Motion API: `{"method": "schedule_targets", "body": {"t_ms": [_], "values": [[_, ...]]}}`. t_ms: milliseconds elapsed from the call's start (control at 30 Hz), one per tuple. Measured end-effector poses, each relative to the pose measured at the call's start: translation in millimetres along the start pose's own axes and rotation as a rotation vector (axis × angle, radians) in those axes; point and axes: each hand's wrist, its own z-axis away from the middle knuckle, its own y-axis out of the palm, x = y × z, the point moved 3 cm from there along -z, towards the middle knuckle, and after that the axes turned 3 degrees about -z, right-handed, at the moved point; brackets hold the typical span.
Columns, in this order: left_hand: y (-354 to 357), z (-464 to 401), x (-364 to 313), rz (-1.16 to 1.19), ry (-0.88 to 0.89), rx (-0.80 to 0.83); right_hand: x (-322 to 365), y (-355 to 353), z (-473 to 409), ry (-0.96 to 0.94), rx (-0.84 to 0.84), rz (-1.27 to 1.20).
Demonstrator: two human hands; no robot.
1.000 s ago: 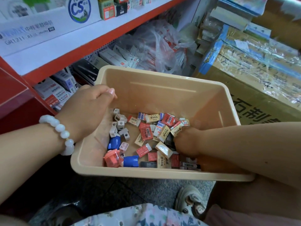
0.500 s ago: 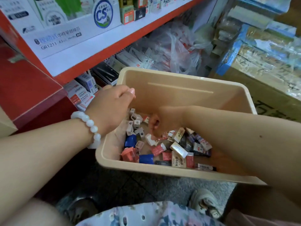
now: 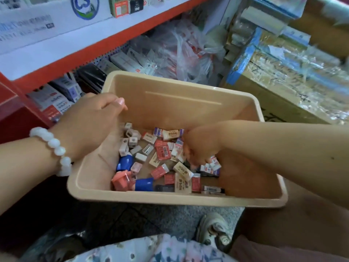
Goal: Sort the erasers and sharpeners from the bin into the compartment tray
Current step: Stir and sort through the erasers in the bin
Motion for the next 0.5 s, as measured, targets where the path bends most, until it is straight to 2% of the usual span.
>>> {"method": "schedule_targets", "body": {"t_ms": [67, 200, 333, 500], "values": [[0, -1, 0, 0.017, 0.006, -0.006, -3, 30, -1, -0.014, 0.189, 0.146], [1, -1, 2, 0.012, 0.028, -0.027, -4, 65, -21, -0.101, 0.375, 0.220], [2, -2, 3, 0.054, 0.037, -0.038, -7, 77, -39, -0.051, 0.405, 0.236], [2, 1, 7, 0.043, -0.005, -0.076, -10, 71, -38, -0.134, 0.383, 0.315]]}}
